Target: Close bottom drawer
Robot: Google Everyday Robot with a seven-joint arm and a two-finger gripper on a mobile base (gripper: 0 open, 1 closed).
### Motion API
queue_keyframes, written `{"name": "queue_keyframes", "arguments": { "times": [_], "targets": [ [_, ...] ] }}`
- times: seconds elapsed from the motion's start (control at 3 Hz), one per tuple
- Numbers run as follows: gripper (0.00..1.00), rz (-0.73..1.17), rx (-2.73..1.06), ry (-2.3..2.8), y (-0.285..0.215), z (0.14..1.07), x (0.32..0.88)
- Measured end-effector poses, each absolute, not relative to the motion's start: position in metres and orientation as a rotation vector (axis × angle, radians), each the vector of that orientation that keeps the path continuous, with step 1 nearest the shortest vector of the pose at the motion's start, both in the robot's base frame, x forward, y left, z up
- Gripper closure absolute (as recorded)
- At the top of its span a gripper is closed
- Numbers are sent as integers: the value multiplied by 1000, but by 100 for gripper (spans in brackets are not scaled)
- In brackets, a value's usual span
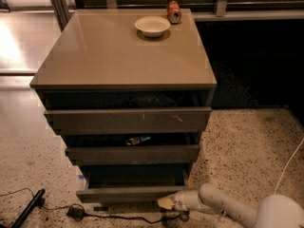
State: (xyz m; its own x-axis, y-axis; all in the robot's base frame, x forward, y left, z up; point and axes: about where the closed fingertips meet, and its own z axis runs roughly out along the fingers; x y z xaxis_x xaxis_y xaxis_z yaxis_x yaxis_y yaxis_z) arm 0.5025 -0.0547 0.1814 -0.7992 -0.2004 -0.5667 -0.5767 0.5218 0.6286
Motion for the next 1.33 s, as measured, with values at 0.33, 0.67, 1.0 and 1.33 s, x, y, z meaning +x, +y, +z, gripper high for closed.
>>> {"name": "queue_keyframes", "arguments": {
  "times": [0.33,0.67,1.0,1.33],
  "targets": [
    [100,1199,-643,2332,-51,181,505],
    [100,1211,-658,2314,-42,180,512],
    [100,1202,-654,2271,-28,182,529],
    [100,1168,-643,2210,-8,193,566]
  ]
}}
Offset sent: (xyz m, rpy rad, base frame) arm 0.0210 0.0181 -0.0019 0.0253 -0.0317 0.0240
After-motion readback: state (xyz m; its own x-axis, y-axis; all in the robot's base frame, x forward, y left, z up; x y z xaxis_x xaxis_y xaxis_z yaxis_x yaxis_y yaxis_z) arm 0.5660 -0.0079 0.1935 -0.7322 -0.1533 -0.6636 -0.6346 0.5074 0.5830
